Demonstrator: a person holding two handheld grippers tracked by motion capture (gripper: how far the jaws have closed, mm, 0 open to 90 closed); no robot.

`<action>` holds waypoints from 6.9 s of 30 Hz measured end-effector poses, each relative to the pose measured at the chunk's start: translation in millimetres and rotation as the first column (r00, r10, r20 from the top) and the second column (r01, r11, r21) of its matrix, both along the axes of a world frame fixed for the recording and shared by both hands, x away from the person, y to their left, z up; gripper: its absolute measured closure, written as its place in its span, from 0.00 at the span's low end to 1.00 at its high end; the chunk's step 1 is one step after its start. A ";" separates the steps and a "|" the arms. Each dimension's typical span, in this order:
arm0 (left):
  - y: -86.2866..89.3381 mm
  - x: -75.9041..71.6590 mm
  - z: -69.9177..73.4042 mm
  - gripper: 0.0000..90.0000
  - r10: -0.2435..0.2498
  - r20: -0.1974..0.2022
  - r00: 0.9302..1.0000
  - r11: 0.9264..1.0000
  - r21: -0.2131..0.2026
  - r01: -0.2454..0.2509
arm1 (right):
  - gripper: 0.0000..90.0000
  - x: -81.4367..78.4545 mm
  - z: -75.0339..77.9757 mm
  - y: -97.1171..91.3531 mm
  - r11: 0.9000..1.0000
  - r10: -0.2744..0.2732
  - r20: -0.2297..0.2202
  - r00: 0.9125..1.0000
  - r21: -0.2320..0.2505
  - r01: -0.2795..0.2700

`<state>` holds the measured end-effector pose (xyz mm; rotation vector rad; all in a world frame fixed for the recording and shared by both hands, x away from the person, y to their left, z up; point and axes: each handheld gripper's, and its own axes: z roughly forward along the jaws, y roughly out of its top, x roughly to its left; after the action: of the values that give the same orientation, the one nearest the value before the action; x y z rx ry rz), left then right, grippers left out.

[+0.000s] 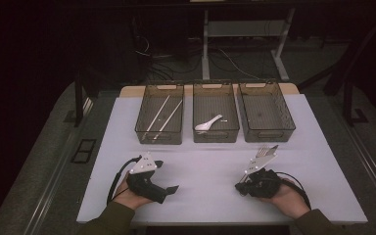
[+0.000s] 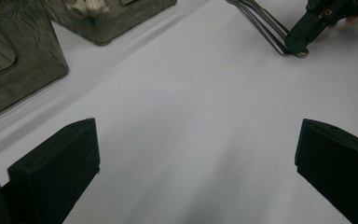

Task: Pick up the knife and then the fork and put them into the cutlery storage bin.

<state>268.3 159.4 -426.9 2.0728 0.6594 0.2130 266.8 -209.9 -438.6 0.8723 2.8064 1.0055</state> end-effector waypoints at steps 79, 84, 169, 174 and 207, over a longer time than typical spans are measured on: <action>0.1 -0.3 0.6 0.00 -0.016 -0.008 1.000 1.000 -0.006 0.016 | 1.00 -14.8 11.1 -113.4 0.949 -0.237 0.005 0.971 -0.212 0.233; 0.2 -0.4 0.5 0.00 -0.017 -0.008 1.000 1.000 -0.007 0.017 | 1.00 -9.3 13.7 -123.4 0.947 -0.256 0.010 0.967 -0.199 0.253; -3.7 1.0 -1.0 0.00 -0.041 -0.005 0.999 0.999 -0.009 0.040 | 0.88 58.6 22.0 -97.6 0.883 -0.339 -0.123 0.933 -0.385 0.270; -3.5 1.1 -1.0 0.00 -0.040 -0.005 0.999 0.999 -0.009 0.040 | 0.88 51.6 27.7 -105.4 0.893 -0.337 -0.102 0.936 -0.351 0.283; -3.4 1.6 -1.3 0.00 -0.038 -0.008 0.999 0.999 -0.010 0.038 | 0.89 67.0 72.6 -124.2 0.909 -0.389 -0.016 0.921 -0.171 0.380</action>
<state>269.9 156.1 -428.1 2.0757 0.6247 0.1793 333.7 -334.0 -366.0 1.3704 2.5523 0.6904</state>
